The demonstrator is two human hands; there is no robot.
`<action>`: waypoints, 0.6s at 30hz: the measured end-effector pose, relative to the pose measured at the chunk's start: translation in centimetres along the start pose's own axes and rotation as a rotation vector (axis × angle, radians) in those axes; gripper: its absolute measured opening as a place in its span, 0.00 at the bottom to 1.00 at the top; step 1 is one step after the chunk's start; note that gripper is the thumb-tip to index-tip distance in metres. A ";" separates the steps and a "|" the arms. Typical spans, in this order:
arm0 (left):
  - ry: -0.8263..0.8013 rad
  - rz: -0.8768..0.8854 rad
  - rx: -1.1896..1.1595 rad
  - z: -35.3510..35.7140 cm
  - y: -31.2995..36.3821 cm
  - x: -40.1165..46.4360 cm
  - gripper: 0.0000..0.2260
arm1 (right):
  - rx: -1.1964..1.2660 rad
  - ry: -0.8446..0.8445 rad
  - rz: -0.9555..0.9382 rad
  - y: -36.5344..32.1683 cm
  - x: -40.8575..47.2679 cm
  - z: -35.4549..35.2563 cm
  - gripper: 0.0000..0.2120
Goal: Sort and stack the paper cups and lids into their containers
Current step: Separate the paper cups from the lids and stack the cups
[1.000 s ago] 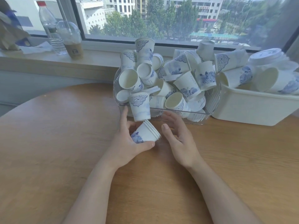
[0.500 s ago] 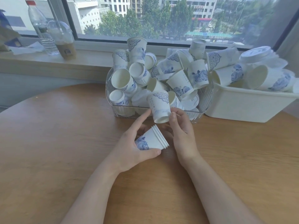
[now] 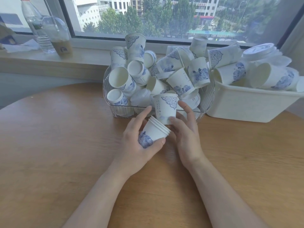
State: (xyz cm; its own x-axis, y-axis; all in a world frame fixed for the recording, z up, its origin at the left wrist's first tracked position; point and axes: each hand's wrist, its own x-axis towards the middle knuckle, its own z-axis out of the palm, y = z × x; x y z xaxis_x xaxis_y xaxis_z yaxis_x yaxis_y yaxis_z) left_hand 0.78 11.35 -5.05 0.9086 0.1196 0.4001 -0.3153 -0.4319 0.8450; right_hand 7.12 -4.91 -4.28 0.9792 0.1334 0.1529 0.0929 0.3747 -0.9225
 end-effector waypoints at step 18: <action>0.072 -0.034 0.016 -0.1 -0.8 0.5 0.39 | -0.184 -0.076 -0.140 -0.8 -0.8 0.4 0.25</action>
State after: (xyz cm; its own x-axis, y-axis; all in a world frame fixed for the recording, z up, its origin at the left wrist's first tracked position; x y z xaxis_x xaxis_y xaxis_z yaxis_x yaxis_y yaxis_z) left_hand 1.49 11.81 -5.51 0.8965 0.1979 0.3965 -0.2801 -0.4403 0.8530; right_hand 6.24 -4.97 -3.57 0.9386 0.1636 0.3038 0.2650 0.2221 -0.9383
